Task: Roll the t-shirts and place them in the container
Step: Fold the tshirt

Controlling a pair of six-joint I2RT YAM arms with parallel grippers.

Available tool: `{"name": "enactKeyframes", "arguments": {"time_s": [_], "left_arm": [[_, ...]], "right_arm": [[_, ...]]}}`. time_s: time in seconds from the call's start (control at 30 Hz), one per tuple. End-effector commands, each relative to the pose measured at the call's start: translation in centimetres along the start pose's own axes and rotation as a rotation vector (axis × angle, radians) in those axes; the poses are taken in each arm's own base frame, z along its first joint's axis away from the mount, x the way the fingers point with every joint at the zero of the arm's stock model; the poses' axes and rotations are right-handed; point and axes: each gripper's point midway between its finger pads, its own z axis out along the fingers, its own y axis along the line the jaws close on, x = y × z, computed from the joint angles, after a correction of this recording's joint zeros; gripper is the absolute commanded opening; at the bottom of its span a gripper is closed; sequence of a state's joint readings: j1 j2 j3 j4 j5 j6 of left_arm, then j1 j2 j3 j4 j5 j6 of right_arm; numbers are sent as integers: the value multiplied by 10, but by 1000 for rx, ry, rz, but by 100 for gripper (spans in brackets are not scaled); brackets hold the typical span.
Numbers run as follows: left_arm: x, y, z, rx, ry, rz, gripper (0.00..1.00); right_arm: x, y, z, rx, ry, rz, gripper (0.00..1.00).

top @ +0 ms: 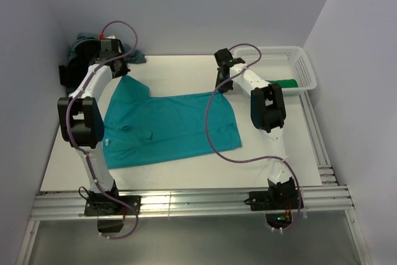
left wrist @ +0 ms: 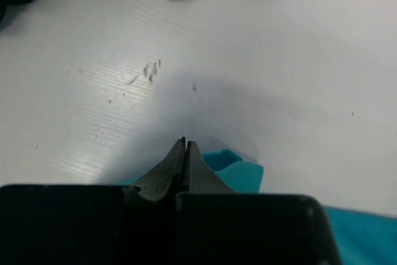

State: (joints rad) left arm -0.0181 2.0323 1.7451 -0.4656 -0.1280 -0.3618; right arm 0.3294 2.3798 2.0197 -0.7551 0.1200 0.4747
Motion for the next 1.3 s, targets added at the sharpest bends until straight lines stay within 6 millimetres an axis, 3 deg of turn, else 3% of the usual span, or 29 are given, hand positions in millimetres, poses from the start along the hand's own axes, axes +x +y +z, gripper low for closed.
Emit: {"name": "enactKeyframes", "arguments": {"time_s": [0.0,0.3,0.57,1.27], "left_arm": [[-9,-12,-27,47,-54,-11,1],[-3,-10,-58,68,-72,-19,0],[2,-8,-86,100,-98,-26,0],[31,11,-126,87,-104,-47,0]], "right_arm": [[-22,6,-36,-45,-72,29,0],[-28,8,-47,-67,-108,26,0],[-19,-2,-52,-44,-110,37,0],[-22,-16,-69,-2,-169,52,0]]}}
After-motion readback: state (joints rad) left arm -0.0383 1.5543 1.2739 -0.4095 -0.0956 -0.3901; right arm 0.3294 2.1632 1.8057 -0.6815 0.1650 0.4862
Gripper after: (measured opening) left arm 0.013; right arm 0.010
